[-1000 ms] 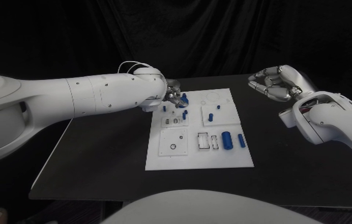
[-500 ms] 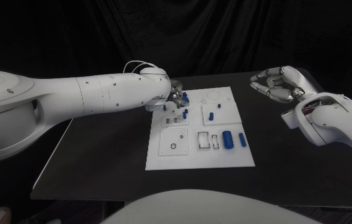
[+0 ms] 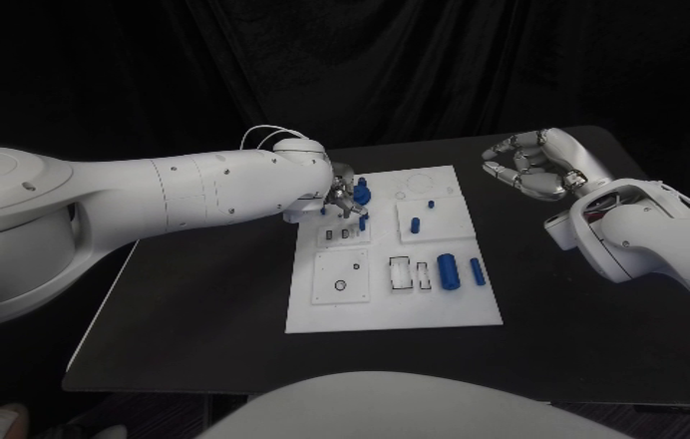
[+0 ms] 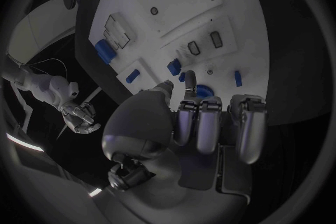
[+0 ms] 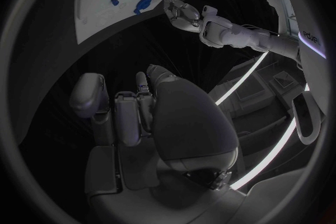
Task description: Assemble the parts on the task board
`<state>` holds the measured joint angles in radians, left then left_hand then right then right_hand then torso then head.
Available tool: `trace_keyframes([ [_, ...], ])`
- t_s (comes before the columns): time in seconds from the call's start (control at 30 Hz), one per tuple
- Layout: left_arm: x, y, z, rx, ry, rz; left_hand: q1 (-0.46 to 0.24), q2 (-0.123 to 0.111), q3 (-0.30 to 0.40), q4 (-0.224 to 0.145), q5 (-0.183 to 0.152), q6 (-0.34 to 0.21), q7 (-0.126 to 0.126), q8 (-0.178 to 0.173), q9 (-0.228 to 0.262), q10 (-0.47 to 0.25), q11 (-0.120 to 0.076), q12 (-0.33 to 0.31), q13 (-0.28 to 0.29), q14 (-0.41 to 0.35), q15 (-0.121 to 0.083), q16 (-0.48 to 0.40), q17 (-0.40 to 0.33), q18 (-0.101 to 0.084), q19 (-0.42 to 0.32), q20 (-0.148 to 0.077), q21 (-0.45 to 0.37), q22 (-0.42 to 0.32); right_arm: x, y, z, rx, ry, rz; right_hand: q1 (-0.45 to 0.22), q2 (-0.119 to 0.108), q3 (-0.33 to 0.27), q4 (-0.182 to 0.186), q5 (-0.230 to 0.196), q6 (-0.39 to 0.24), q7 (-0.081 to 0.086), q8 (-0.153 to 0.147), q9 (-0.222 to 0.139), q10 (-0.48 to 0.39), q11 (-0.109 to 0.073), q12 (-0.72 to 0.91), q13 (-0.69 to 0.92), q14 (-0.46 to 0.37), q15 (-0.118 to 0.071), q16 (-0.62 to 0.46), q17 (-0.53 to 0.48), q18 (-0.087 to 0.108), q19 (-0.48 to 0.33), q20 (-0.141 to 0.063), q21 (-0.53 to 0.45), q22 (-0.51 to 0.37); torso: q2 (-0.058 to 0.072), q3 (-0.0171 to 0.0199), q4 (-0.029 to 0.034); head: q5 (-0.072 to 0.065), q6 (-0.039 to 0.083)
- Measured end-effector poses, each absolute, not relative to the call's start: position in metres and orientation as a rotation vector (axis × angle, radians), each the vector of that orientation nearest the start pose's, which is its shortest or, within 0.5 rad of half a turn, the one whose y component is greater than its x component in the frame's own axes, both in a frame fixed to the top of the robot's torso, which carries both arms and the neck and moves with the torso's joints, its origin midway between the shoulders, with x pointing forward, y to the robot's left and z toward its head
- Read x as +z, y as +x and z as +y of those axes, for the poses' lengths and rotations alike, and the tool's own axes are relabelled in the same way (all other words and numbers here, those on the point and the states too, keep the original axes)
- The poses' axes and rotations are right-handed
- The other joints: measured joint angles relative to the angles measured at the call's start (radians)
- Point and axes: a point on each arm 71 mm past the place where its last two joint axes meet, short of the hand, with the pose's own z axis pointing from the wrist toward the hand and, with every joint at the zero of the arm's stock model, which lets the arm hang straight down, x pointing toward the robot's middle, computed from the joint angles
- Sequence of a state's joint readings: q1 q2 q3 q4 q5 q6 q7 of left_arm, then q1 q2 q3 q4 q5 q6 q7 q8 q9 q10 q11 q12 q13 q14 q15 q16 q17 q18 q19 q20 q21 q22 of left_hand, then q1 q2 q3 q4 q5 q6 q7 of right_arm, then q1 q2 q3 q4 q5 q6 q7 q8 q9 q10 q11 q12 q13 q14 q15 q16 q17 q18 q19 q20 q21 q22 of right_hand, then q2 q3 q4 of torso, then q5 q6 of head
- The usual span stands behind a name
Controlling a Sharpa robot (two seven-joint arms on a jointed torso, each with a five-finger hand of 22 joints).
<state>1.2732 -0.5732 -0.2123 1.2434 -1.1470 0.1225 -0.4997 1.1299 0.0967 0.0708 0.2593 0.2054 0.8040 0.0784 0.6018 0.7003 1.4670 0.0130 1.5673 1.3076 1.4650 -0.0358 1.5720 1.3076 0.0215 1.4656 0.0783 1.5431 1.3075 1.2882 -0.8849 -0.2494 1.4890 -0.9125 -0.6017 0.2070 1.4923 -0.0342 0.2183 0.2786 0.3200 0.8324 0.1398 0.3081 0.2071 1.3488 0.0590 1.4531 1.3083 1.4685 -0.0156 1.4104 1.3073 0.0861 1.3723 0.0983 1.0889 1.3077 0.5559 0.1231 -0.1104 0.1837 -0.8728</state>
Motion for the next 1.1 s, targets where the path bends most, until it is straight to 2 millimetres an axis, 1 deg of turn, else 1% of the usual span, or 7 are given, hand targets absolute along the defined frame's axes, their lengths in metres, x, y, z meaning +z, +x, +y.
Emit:
trace_keyframes([
  [0.1,-0.26,0.514,0.167,-0.238,-0.011,2.329,0.0,0.0,0.0,0.0,0.0,0.0,0.0,0.0,0.002,0.0,0.0,0.0,0.0,0.0,0.0,0.0,0.0,0.0,0.0,0.0,0.0,0.0,-0.1983,0.4809,-0.2413,0.884,0.226,1.518,0.0,0.0,0.0,0.0,0.004,0.0,0.0,0.004,0.0,0.0,0.0,0.0,0.0,0.0,0.0,0.0,0.0,0.0,0.0,0.0,0.0,0.0,0.001,0.0012,0.0003,0.0,0.0],
  [0.33,-0.2665,0.5134,0.1665,-0.236,-0.013,2.34,0.0,0.0,-0.003,0.003,0.0,0.0,0.0,0.0,0.008,0.0,0.0,0.0,0.0,0.0,0.0,0.0,0.0,0.0,0.0,0.0,0.0,0.0,-0.1983,0.4808,-0.2412,0.884,0.221,1.52,0.0,0.0,0.0,0.0,0.005,0.0,0.0,0.005,0.0,0.0,0.0,0.0,0.0,0.0,0.0,0.0,0.0,0.0,0.0,0.0,0.0,0.0,0.002,0.0019,0.0013,0.0,0.0],
  [0.4,-0.2666,0.5134,0.1663,-0.24,-0.012,2.339,0.0,0.0,-0.003,0.003,0.0,0.0,0.0,0.0,0.008,0.0,0.0,0.0,0.0,0.0,0.0,0.0,0.0,0.0,0.0,0.0,0.0,0.0,-0.1983,0.4808,-0.2411,0.884,0.22,1.52,0.0,0.0,0.0,0.0,0.005,0.0,0.0,0.005,0.0,0.0,0.0,0.0,0.0,0.0,0.0,0.0,0.0,0.0,0.0,0.0,0.0,0.0,0.002,0.002,0.0013,0.0,0.0],
  [0.47,-0.2668,0.5133,0.1659,-0.246,-0.01,2.338,-0.006,0.006,-0.004,0.004,0.0,0.0,0.0,0.0,0.012,-0.003,-0.003,0.0,0.0,0.0,0.0,0.0,0.0,0.0,0.0,0.0,0.0,0.0,-0.1983,0.4808,-0.2411,0.884,0.22,1.521,0.0,0.0,0.0,0.0,0.005,0.0,0.0,0.005,0.0,0.0,0.0,0.0,0.0,0.0,0.0,0.0,0.0,0.0,0.004,-0.004,0.0,0.0,0.002,0.0021,0.0013,0.0,0.0],
  [0.7,-0.2671,0.512,0.1628,-0.281,-0.004,2.326,-0.013,0.003,-0.004,0.01,0.0,0.0,0.0,0.0,0.018,-0.004,-0.003,0.0,0.0,0.004,-0.004,0.0,0.0,0.0,0.002,-0.002,-0.003,0.0,-0.1985,0.4809,-0.2411,0.883,0.218,1.523,0.0,0.0,0.0,0.0,0.005,0.0,0.0,0.005,0.0,0.0,0.0,0.0,0.0,0.0,0.0,0.0,0.0,0.0,0.004,-0.004,0.0,0.0,0.001,0.0021,0.0013,0.002,0.0],
  [0.87,-0.2668,0.5124,0.1622,-0.299,-0.004,2.316,-0.013,0.003,-0.006,0.011,0.0,-0.003,-0.002,-0.008,0.024,-0.004,-0.003,0.0,0.0,0.004,-0.004,0.0,0.0,0.0,0.004,-0.004,-0.004,0.0,-0.1988,0.4809,-0.2412,0.883,0.218,1.526,0.0,0.0,0.0,0.0,0.005,0.0,0.0,0.005,0.0,0.0,0.0,0.0,0.0,0.0,0.0,0.0,0.0,0.0,0.004,-0.004,0.0,0.0,0.001,0.0026,0.001,0.003,0.0],
  [1.1,-0.2669,0.5132,0.1626,-0.312,-0.006,2.307,-0.013,0.003,-0.006,0.011,0.0,-0.004,-0.003,-0.016,0.03,-0.004,-0.003,0.0,0.0,0.004,-0.004,0.0,0.0,0.0,0.004,-0.004,-0.008,0.001,-0.1992,0.4811,-0.2419,0.88,0.219,1.53,0.0,0.0,0.0,0.0,0.005,0.0,0.0,0.005,0.0,0.0,0.0,0.0,0.0,0.0,0.0,0.0,0.0,0.0,0.004,-0.004,0.0,0.0,0.001,0.0034,0.0011,0.001,0.0],
])
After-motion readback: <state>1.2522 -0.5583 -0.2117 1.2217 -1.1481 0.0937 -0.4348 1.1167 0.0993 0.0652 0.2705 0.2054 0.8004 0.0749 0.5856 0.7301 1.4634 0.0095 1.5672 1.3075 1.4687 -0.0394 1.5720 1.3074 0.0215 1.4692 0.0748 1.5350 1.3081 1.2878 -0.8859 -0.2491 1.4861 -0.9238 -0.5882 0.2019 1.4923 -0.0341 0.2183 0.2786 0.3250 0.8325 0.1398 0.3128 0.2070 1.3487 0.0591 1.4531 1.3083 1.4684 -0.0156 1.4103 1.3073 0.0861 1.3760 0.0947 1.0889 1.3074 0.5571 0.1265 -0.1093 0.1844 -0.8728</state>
